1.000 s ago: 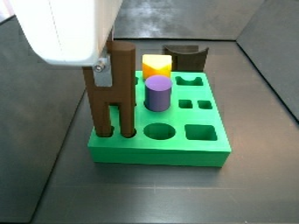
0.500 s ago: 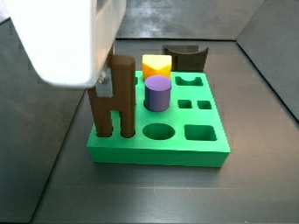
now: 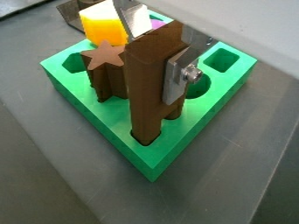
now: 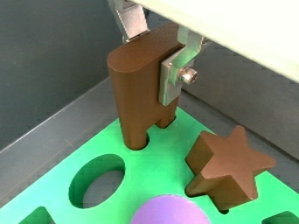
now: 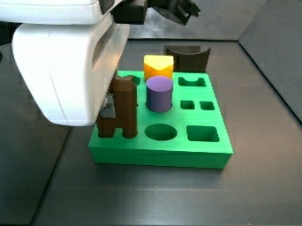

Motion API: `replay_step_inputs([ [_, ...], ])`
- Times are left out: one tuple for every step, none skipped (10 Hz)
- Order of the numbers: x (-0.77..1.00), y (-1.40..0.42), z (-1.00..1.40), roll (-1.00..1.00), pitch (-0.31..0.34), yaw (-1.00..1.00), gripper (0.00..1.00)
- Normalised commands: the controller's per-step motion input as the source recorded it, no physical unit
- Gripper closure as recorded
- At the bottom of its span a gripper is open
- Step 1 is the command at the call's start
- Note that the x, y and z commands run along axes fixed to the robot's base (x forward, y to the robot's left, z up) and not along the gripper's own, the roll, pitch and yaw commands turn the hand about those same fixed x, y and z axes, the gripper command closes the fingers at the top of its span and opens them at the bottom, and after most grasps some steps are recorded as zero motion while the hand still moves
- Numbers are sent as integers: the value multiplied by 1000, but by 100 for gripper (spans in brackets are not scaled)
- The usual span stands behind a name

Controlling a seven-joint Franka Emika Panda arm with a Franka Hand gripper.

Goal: Pick up the square-circle object. Move up. Rotate the square-circle object. Place the square-circle object on the fixture. Regrasp the square-circle object. Move to above the board. Insert the square-circle object.
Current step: Insert the square-circle object.

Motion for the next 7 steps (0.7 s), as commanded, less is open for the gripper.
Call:
replay_step_inputs([
  [0,111,-434,13,-84,-49,100],
  [0,51,-334,4,-36,-69,100],
  [0,0,-9,0,-20,-14,100],
  [0,0,0,0,-13,0,100],
  [-80,0,0,1,0,-66,100],
  [0,0,0,20,0,0,100],
  [0,0,0,0,0,0,100],
])
